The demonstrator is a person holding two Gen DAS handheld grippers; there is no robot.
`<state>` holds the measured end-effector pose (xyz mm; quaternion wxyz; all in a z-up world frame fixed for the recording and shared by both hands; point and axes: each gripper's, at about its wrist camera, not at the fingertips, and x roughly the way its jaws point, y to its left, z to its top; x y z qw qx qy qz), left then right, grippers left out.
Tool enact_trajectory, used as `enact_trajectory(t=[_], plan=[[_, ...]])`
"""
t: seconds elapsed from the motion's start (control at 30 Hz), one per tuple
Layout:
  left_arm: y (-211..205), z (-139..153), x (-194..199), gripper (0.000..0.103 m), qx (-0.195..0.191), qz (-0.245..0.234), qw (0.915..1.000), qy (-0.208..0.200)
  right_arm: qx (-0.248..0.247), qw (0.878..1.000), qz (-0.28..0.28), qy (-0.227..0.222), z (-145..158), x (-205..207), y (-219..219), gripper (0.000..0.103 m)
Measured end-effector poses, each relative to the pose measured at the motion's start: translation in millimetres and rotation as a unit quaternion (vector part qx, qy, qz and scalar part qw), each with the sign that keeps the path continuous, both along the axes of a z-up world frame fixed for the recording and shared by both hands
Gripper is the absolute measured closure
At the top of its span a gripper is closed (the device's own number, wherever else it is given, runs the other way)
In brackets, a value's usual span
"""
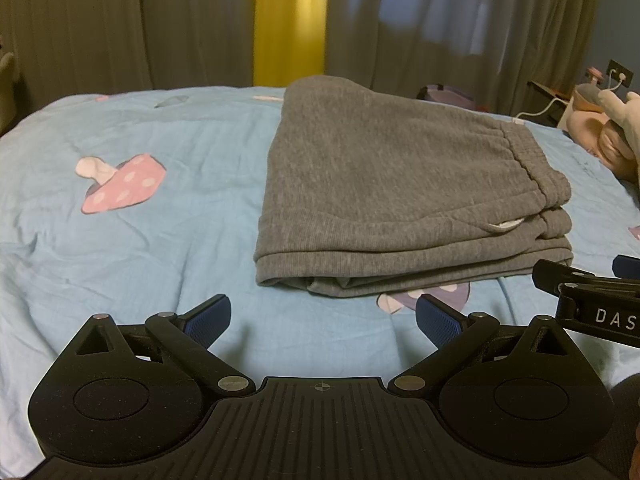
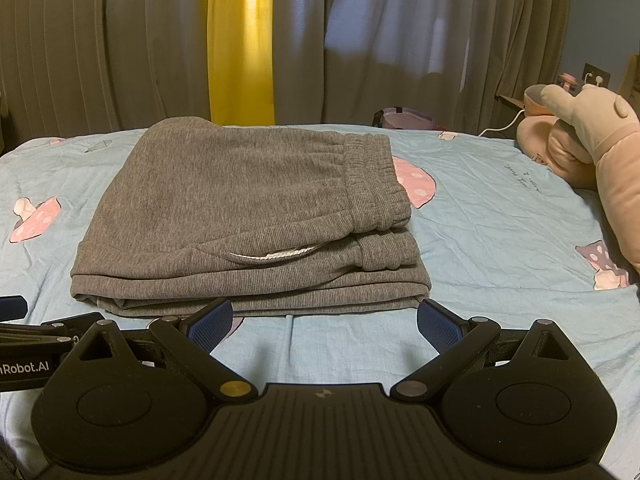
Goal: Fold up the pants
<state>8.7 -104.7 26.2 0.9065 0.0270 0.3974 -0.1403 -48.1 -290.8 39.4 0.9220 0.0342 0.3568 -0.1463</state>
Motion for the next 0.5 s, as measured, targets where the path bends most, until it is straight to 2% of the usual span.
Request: enact_trajectory(t=[0.5], plan=[[-0.6,0.5,-0.8,0.001,-0.003,-0.001,1.0000,-0.001,-0.001,1.000,0.000,0.000,0.2,-0.6,0.2,0.004]])
